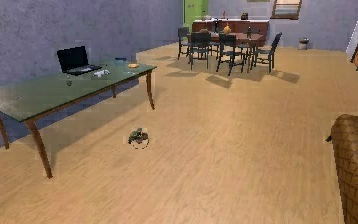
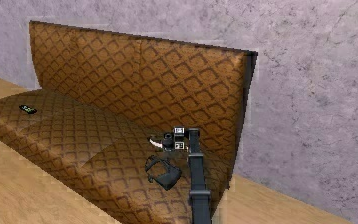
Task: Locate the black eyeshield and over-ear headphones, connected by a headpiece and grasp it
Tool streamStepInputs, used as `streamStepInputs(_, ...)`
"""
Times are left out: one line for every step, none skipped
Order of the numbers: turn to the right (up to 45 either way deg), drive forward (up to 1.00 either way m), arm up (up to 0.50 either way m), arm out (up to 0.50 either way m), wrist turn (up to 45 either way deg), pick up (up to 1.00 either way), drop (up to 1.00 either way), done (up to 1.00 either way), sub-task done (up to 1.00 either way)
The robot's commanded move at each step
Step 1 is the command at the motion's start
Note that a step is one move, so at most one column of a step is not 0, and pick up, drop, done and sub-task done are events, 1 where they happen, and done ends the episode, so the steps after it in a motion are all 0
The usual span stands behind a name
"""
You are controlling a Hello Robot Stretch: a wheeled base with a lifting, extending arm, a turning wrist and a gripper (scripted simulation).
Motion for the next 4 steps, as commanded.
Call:
streamStepInputs(0.0, 0.0, -0.3, 0.0, 0.0, 0.0, 0.0, 0.0, 0.0)
streamStepInputs(0.0, 0.0, 0.0, 0.0, 0.0, 1.0, 0.0, 0.0, 0.0)
streamStepInputs(0.0, 0.0, 0.1, 0.0, 0.0, 0.0, 0.0, 0.0, 0.0)
streamStepInputs(0.0, 0.0, 0.0, 0.0, 0.0, 0.0, 0.0, 1.0, 0.0)
